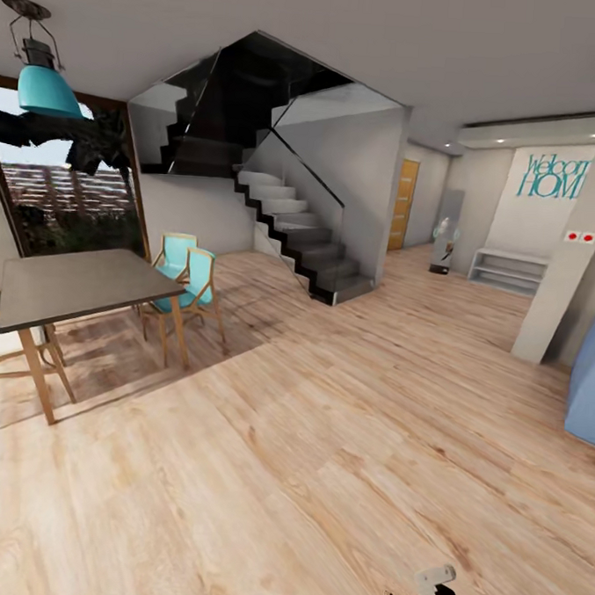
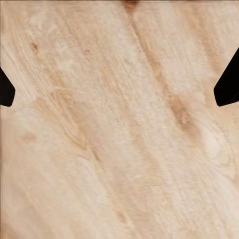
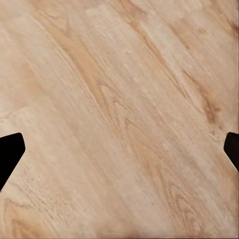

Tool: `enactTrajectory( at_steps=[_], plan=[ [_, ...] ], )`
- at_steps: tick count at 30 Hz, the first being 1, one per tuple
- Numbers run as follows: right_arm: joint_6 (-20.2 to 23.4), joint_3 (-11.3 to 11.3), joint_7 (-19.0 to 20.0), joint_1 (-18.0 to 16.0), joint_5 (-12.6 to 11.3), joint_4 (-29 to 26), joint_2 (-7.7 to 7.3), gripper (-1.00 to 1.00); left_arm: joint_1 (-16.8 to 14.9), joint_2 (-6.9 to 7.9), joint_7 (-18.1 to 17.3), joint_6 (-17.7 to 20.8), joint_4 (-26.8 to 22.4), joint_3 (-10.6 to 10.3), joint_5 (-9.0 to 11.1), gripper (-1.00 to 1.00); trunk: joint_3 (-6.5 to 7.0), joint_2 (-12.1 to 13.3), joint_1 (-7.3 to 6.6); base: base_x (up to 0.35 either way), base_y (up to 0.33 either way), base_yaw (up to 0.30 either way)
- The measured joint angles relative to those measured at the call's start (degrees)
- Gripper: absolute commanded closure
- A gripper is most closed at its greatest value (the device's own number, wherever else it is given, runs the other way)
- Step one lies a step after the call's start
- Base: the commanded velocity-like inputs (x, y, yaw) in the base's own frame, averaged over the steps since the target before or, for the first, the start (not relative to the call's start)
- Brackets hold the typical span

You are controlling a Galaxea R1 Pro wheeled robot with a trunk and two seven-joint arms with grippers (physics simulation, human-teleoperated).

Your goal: Turn on the radio receiver that's on the table in the living room.

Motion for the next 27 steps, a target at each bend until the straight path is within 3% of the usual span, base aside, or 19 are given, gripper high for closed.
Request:
enactTrajectory(
  at_steps=[2,4,7,27],
  plan=[
    [0.0,-0.7,0.0,0.0,0.0,0.0,0.0,-1.0,0.0,0.0,0.0,0.0,0.7,-0.1,0.0,-1.0,0.0,0.0,0.0,0.0,0.0,-0.277],
    [0.0,-3.5,0.0,0.0,0.0,0.0,-0.01,-1.0,0.0,-0.01,0.0,0.0,1.1,-0.2,0.0,-1.0,0.0,0.0,0.0,0.0,0.0,-0.277],
    [0.0,-5.2,0.0,0.0,0.1,0.0,0.0,-1.0,0.0,-0.01,0.0,0.0,1.3,-0.2,0.0,-1.0,0.0,0.0,0.0,0.0,0.0,-0.277],
    [0.0,-5.7,0.1,0.0,0.2,0.0,0.0,-1.0,0.0,-0.01,0.0,-0.2,1.6,-0.2,0.0,-1.0,0.0,0.0,0.0,0.0,0.0,-0.277]
  ],
)
